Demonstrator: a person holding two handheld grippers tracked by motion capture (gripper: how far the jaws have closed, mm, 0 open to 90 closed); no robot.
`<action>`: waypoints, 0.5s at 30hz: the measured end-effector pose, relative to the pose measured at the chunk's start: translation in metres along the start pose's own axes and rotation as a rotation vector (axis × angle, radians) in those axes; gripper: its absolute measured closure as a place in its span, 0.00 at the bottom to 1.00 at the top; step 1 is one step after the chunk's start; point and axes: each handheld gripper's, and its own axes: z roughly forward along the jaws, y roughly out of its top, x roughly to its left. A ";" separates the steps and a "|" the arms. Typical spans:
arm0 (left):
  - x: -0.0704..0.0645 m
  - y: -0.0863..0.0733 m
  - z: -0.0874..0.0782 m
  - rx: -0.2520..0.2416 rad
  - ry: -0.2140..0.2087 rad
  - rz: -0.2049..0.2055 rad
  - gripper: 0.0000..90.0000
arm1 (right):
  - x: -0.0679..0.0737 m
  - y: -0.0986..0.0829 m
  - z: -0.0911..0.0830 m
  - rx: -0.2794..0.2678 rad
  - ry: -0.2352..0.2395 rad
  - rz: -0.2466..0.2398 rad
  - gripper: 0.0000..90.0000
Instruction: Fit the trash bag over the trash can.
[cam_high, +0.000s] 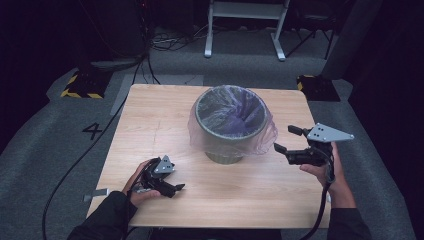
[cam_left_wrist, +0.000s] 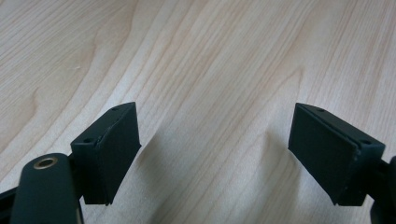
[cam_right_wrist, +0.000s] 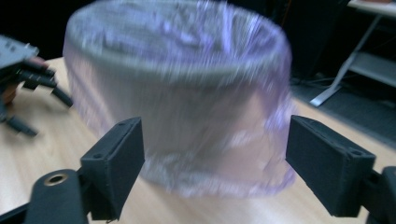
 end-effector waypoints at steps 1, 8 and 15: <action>0.000 -0.001 0.001 0.001 0.005 -0.007 0.18 | 0.000 0.005 0.000 -0.005 0.000 0.001 0.23; 0.002 -0.005 0.000 0.003 -0.036 -0.020 0.18 | -0.001 0.037 0.012 -0.022 0.003 -0.006 0.21; 0.003 -0.009 0.001 -0.025 -0.043 -0.015 0.14 | -0.002 0.067 0.035 -0.018 -0.001 -0.012 0.22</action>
